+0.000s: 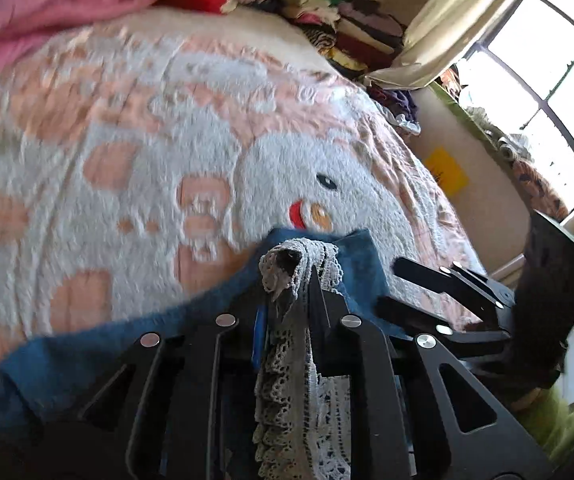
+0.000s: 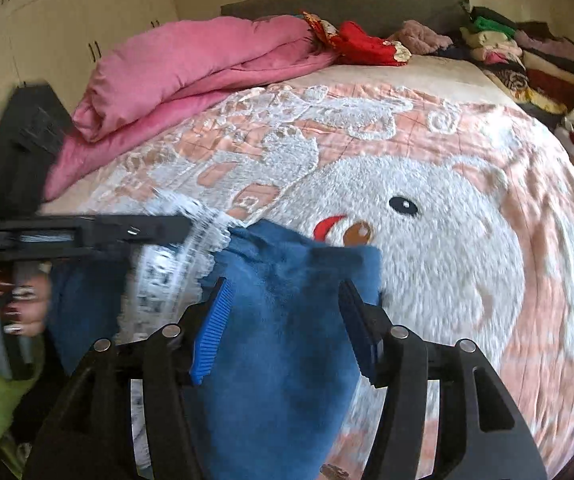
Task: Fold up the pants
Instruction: 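Lift the lace hem with the right gripper and fold it toward the left gripper, then lay the folded lace hem flat on the pants and open both grippers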
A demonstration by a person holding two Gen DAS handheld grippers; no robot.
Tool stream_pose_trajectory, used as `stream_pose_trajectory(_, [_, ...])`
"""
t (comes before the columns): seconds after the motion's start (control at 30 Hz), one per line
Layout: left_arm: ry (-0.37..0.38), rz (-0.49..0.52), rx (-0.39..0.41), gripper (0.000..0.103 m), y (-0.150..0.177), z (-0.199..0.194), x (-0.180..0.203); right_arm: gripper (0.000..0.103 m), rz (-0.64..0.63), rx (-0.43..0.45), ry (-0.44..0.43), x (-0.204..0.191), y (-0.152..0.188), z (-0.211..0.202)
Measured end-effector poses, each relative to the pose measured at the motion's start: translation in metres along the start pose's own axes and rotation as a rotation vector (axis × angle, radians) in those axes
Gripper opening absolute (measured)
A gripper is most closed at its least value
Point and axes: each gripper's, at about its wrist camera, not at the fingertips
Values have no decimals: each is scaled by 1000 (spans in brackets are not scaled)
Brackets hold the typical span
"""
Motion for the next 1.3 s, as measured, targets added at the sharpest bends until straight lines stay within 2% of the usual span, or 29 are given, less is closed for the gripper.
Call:
stream_pose_trajectory(0.07, [-70,14,-34,12,-2,11,-3,54,-16,-53,51,4,1,16])
stream_pose_trajectory(0.1, [-117,2,-77,13,1,22,-10,54,-27,-78,85,7,3,23])
stream_pose_trajectory(0.17, [-115,-35,-106,21,5,30,-20,54,-52,-105,118,11,9,35])
stream_pose_trajectory(0.27, [-131,-41,-92,32,9,33,-27,55,-48,-87,115,14,15,32])
stream_pose_trajectory(0.37, [-124,-51,-77,33,9,28,-27,55,-35,-70,105,15,17,24])
stream_pose_trajectory(0.43, [-123,-48,-51,34,10,16,-25,63,-30,-57,97,13,19,14])
stream_pose_trajectory(0.53, [-148,-32,-6,39,12,-1,-19,69,-14,-12,83,10,23,-8])
stream_pose_trajectory(0.67, [-160,-21,29,55,20,-23,-16,79,-6,28,68,0,28,-33])
stream_pose_trajectory(0.77, [-164,-11,44,60,26,-35,-13,80,-11,54,52,-9,35,-50])
stream_pose_trajectory(0.83, [-165,-20,49,66,31,-43,-14,90,-17,71,48,-16,40,-62])
stream_pose_trajectory(0.87, [-162,-27,49,70,34,-46,-15,90,-20,78,48,-18,42,-66])
stream_pose_trajectory(1.2, [-156,-74,47,70,61,-74,-20,90,-43,90,37,-35,59,-89])
stream_pose_trajectory(1.3, [-132,-83,28,70,70,-78,-18,89,-60,73,3,-41,66,-91])
Point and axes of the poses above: each gripper's, at about its wrist camera, not at the fingertips, and z roughly the way its jaws point, x to its right, y to its underside, and after that the axes turned 7 degrees about -y, right-handed
